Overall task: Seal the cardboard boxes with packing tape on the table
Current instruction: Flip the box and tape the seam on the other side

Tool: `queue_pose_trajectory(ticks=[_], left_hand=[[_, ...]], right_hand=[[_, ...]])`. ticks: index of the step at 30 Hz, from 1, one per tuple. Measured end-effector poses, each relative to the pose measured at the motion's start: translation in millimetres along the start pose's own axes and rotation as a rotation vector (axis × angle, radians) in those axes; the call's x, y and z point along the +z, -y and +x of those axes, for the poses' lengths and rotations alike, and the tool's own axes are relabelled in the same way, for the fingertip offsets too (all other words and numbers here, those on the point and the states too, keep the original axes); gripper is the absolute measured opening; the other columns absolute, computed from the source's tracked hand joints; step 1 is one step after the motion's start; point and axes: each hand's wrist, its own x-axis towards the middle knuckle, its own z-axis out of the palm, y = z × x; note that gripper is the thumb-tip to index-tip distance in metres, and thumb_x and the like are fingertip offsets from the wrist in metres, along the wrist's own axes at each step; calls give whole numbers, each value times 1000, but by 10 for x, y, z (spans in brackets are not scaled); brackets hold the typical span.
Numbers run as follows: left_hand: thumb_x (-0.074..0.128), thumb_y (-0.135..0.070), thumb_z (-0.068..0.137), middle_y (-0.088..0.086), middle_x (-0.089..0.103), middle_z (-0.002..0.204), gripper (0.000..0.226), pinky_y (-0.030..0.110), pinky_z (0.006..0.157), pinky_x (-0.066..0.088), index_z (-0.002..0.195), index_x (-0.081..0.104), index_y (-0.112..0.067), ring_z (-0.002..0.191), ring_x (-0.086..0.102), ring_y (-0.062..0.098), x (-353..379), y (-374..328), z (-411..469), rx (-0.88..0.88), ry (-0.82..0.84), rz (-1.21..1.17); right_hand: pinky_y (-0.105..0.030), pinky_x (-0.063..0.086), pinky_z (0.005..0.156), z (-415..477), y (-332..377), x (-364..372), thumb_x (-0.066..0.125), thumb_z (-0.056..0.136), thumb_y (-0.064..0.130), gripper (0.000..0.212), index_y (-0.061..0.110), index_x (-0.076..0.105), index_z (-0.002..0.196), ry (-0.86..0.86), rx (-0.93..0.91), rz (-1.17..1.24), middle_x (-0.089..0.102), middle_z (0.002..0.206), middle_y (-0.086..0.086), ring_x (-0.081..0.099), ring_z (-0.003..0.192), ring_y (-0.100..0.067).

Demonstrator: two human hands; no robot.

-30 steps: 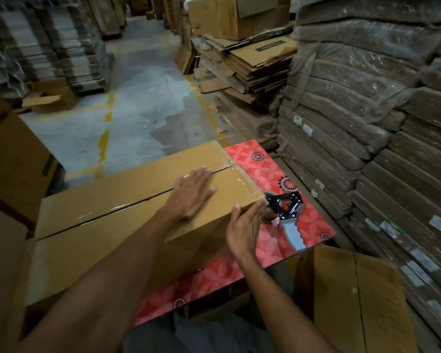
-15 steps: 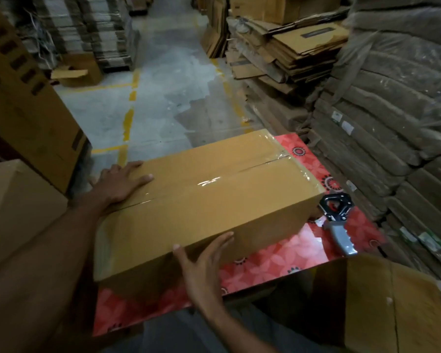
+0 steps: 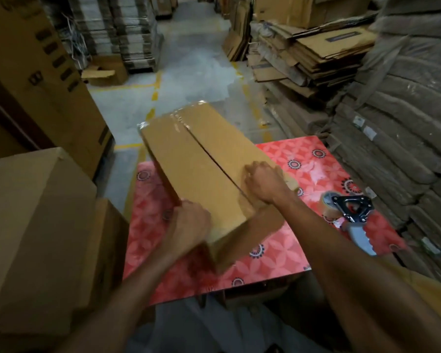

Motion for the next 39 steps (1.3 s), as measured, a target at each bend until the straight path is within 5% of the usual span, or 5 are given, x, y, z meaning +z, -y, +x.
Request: queue_pose_trajectory(ticks=[10,14,24,32,39], left_hand=[[47,-46,97,8,53,139,40,48,104,43,128,55,-23,132,46,30,72,-134,859,179,-93,-270],[24,-51,104,10,20,164,63,59,114,24,155,20,-14,150,20,32,209,-229,946,226,-10,-123],[25,-54,104,25,42,145,71,57,107,36,144,38,3,131,41,44,17,-1248,679,-31,4,-62],[7,-69,97,-8,-16,165,80,49,124,-8,160,-8,-22,152,-16,9,256,-1494,1014,439,-43,-211],[9,-67,98,-12,-18,164,74,48,124,-5,159,-10,-29,151,-18,7,204,-1636,1264,477,-41,-178]], right_hand=[[-58,12,121,-1317,281,142,36,76,89,99,28,33,154,67,-231,-90,30,164,-1,22,151,-26],[-51,-5,125,-1337,20,169,70,78,59,106,31,10,162,114,-312,-57,5,171,0,0,157,-24],[-49,-3,125,-1434,-1243,-140,83,74,28,101,55,25,152,66,-242,18,18,164,23,5,155,-8],[-38,26,122,-1530,-1539,-43,83,75,28,63,25,65,135,-242,-225,384,58,144,11,42,142,-6],[-13,39,51,-1486,-2423,293,60,94,13,8,8,67,94,-453,731,675,65,79,1,61,72,-15]])
